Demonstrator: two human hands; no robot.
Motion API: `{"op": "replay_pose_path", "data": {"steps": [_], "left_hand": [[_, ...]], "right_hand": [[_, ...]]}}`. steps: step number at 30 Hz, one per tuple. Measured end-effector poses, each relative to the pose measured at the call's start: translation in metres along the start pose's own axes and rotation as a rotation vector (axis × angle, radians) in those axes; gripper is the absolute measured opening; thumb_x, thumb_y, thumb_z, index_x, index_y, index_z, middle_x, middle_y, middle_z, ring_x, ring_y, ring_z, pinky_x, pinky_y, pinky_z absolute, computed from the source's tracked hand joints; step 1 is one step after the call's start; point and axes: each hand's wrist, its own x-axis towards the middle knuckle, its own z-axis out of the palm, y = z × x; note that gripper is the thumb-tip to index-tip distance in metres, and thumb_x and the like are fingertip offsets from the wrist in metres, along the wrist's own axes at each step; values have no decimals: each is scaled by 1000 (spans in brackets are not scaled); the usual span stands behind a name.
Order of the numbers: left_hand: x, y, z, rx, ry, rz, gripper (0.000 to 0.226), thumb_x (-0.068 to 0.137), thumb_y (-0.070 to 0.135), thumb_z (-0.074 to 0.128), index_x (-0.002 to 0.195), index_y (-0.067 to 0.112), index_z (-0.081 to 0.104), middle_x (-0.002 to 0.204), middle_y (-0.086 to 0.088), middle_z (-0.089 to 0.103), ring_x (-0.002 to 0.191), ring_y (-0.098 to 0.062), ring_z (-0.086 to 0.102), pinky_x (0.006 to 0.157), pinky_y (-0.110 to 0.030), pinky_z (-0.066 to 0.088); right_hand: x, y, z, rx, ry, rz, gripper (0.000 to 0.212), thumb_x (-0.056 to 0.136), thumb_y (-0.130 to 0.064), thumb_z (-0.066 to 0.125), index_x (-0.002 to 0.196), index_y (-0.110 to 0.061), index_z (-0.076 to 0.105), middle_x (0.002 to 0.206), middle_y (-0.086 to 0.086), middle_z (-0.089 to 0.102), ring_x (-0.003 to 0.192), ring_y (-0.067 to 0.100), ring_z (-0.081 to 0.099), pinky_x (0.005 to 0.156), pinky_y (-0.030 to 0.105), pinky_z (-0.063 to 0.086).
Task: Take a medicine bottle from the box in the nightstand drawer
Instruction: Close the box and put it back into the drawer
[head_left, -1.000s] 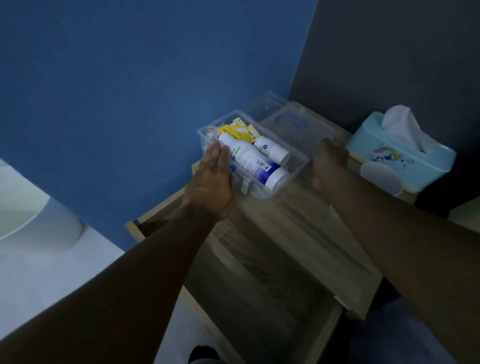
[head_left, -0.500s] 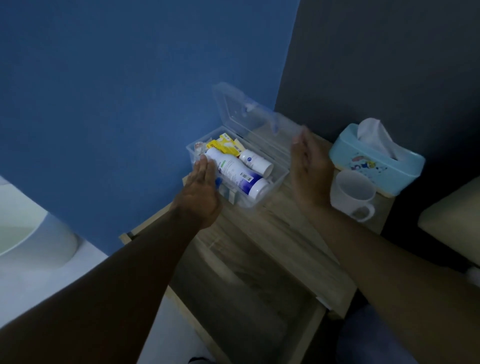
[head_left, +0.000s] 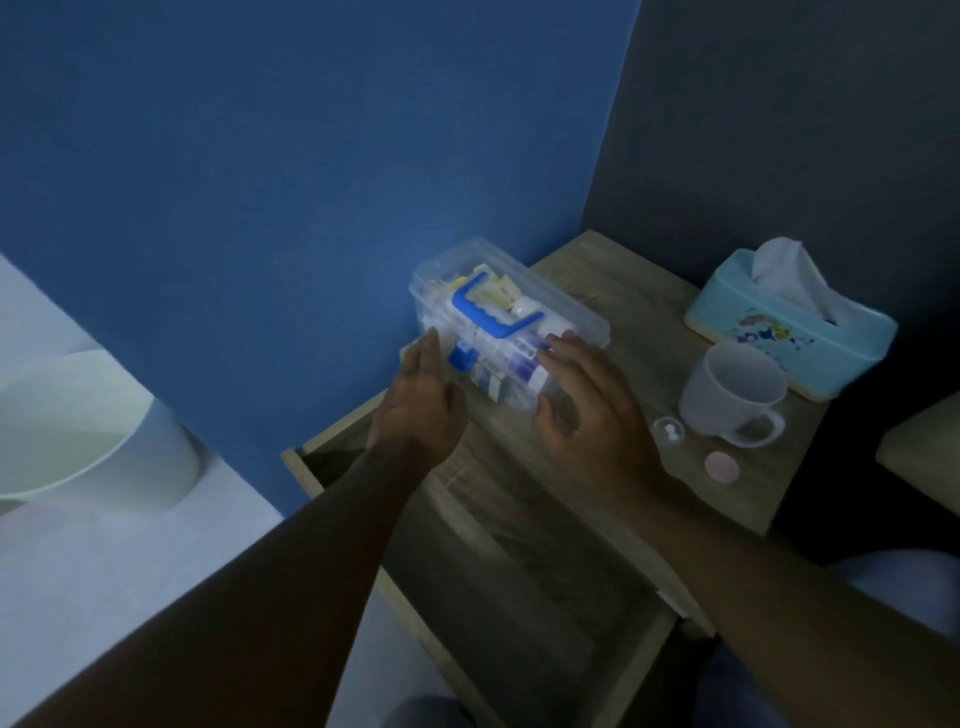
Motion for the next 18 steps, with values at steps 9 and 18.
{"op": "replay_pose_path", "data": {"steps": [9,18], "left_hand": [[13,10,18,-246,67,-167,50,95,34,58,141,18,47,140,-6,52,124,-19,50,90,-23,35],[7,17,23,-482,299,-259,38,94,25,63,129,12,57,116,-2,67,99,-6,60,69,-6,44]], "right_hand": [[11,7,11,-77,-28,-47,41,99,-26,56,137,-10,56,144,9,54,140,18,43,110,41,43],[5,7,23,-32,62,-24,39,96,-18,61,132,-6,59,140,13,57,138,23,47,108,46,45]]}}
